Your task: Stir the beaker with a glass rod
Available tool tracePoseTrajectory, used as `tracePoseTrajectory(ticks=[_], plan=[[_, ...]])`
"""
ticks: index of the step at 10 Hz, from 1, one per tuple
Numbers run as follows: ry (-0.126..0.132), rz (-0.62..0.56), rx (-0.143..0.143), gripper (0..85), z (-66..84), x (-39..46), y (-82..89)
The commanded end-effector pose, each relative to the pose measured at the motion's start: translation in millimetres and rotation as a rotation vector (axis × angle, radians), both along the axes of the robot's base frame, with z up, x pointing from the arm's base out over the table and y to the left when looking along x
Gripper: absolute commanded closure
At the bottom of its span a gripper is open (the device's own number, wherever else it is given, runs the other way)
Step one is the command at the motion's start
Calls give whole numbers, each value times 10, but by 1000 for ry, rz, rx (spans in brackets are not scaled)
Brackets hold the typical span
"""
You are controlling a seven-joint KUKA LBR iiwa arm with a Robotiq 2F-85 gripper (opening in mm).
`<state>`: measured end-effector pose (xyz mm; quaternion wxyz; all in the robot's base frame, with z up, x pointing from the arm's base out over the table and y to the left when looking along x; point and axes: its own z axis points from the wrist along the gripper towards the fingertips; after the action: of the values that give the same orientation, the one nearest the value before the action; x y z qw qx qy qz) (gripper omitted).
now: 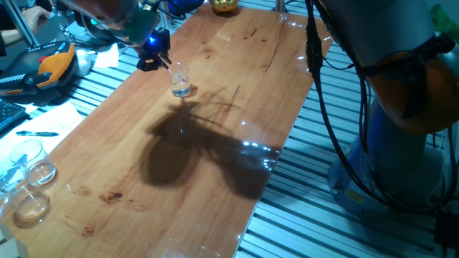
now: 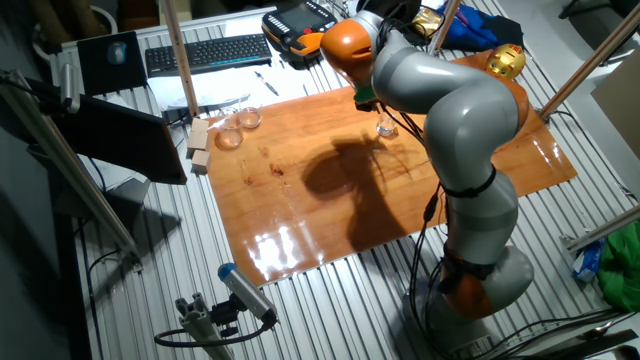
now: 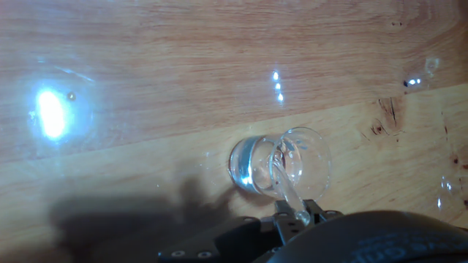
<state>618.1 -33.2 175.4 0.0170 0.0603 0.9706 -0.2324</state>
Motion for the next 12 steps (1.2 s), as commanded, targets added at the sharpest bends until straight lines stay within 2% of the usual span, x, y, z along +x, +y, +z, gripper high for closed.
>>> tracePoseTrajectory(ticks=[1,6,8,9,12], plan=[[0,-1,-5,850,1,-2,0],[-1,-16,-17,850,94,-25,34],[3,-25,1,850,168,-35,56],[8,-27,18,850,207,-42,49],[15,-29,108,850,328,-54,-33]])
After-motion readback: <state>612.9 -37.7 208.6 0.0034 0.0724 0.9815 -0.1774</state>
